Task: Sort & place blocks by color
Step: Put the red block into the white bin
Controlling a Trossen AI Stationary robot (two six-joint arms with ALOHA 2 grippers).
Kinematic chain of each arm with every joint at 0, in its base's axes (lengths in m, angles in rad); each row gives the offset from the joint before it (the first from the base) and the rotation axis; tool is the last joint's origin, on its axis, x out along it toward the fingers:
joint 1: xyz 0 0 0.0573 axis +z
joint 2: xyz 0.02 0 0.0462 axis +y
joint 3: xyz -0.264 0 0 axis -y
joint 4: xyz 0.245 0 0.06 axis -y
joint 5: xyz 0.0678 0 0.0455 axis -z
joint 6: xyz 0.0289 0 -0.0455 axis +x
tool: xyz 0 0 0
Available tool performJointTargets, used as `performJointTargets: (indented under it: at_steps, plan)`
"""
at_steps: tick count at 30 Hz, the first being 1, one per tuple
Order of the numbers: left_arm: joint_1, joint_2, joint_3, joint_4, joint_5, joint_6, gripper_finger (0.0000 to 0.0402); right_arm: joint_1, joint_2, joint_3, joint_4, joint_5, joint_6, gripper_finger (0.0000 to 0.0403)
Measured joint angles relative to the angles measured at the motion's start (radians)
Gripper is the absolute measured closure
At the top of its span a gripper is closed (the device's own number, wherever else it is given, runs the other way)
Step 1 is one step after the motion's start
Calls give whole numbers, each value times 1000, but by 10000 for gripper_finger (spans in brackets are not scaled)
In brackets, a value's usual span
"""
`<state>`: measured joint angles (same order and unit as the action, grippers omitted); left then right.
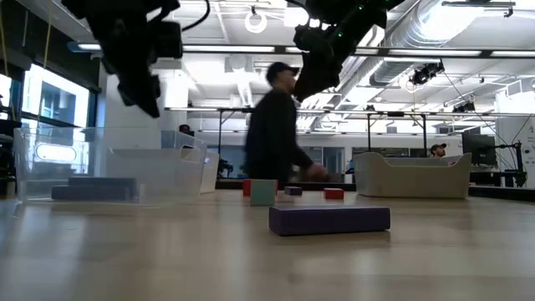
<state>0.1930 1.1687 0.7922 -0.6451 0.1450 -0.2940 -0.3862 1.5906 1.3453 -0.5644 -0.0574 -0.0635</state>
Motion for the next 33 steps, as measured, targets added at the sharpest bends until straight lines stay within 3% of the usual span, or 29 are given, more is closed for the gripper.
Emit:
performJointTargets:
  at_steps: [7, 13, 20, 28, 33]
  plan:
    - [69, 0, 116, -5, -23, 61, 268, -21, 0, 0, 10, -5, -19, 229]
    - [146, 0, 178, 34, -106, 89, 268, -38, 0, 0, 79, -31, -115, 229]
    - [233, 0, 186, 156, -116, 88, 268, -39, 0, 0, 188, -31, -146, 227]
    - [307, 0, 186, 239, -116, 85, 268, -58, 0, 0, 192, -33, -121, 183]
    - [338, 0, 186, 253, -116, 87, 268, -75, 23, 0, 203, -68, -124, 176]
